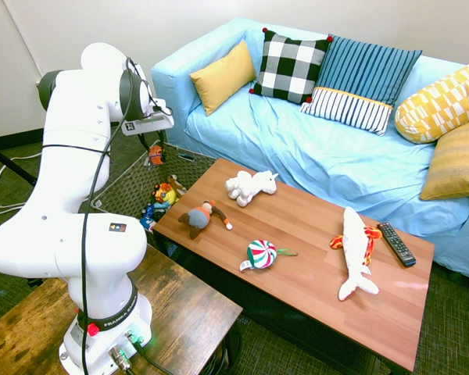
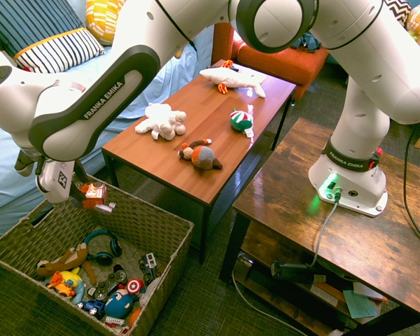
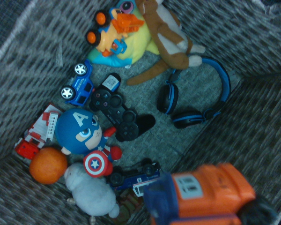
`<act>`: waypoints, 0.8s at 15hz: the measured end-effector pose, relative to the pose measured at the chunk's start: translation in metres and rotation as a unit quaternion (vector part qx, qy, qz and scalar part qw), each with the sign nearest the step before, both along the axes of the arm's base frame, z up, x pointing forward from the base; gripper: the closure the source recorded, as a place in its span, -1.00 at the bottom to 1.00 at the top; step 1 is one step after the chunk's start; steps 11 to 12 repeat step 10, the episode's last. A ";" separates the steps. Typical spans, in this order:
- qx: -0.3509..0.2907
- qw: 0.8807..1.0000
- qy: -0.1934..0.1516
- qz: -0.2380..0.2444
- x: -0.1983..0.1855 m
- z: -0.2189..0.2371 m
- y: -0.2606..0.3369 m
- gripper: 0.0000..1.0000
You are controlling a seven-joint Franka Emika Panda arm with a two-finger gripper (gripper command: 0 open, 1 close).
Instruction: Put the toy car in the basket
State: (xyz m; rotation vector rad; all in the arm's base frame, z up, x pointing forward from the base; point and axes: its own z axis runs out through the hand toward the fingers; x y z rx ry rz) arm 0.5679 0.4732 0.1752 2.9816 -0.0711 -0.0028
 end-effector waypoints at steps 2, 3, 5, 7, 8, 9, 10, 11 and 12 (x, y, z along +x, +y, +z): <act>0.001 1.000 -0.002 -0.002 0.008 0.003 -0.001 -1.00; 0.000 1.000 -0.002 -0.006 0.011 0.003 -0.005 -1.00; -0.004 1.000 -0.020 -0.023 0.034 0.013 -0.037 -1.00; 0.000 0.997 -0.037 -0.067 0.074 0.044 -0.113 -1.00; 0.008 0.995 -0.044 -0.091 0.092 0.062 -0.158 -1.00; 0.019 0.991 -0.047 -0.120 0.105 0.075 -0.202 -1.00; 0.029 0.987 -0.047 -0.151 0.112 0.082 -0.246 -1.00; 0.029 0.987 -0.047 -0.151 0.112 0.082 -0.246 -1.00; 0.029 0.987 -0.047 -0.151 0.112 0.082 -0.246 -1.00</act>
